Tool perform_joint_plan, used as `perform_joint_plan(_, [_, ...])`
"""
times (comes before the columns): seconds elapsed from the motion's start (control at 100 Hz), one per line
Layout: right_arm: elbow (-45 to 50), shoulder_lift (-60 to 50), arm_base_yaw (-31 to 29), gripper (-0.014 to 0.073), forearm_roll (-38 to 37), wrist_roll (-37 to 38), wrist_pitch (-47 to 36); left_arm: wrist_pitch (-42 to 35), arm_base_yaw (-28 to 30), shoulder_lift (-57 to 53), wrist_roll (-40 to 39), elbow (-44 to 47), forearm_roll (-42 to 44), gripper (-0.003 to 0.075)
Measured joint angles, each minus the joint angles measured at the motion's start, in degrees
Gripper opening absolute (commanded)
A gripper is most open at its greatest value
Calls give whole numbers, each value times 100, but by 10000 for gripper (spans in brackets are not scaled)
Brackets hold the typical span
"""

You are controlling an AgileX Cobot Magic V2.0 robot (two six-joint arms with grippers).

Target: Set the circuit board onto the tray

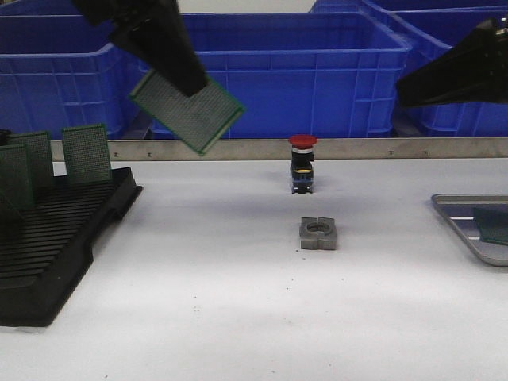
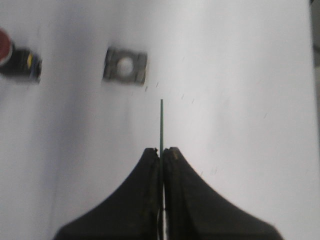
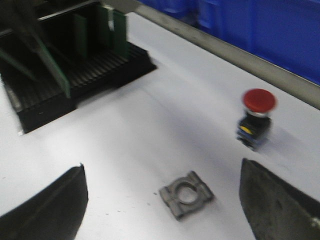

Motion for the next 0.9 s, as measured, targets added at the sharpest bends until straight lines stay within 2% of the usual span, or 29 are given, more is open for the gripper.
perform_joint_plan(0.12, [0,0,634,633,-12,-244,26,0,-181,0,0,0,-499,-17])
perform_joint_plan(0.33, [0,0,1569,633,-23,-571,-251,0,-483,0,11,0,-621,-17])
perform_joint_plan(0.49, [0,0,1918,619,35,-615,-362,0,-634,0,18,0,-634,-17])
perform_joint_plan(0.58, [0,0,1926,500,198,-625,-409,9,-673,0,18,0,-646,-17])
perform_joint_plan(0.63, [0,0,1926,386,277,-625,-422,9,-673,0,18,0,-646,-17])
perform_joint_plan(0.75, [0,0,1926,43,366,-625,-462,9,-673,0,18,0,-646,-17])
perform_joint_plan(0.8, [0,0,1926,-69,402,-625,-515,63,-673,0,18,0,-646,-16])
perform_joint_plan(0.9, [0,0,1926,-65,394,-625,-549,119,-673,0,81,0,-635,27])
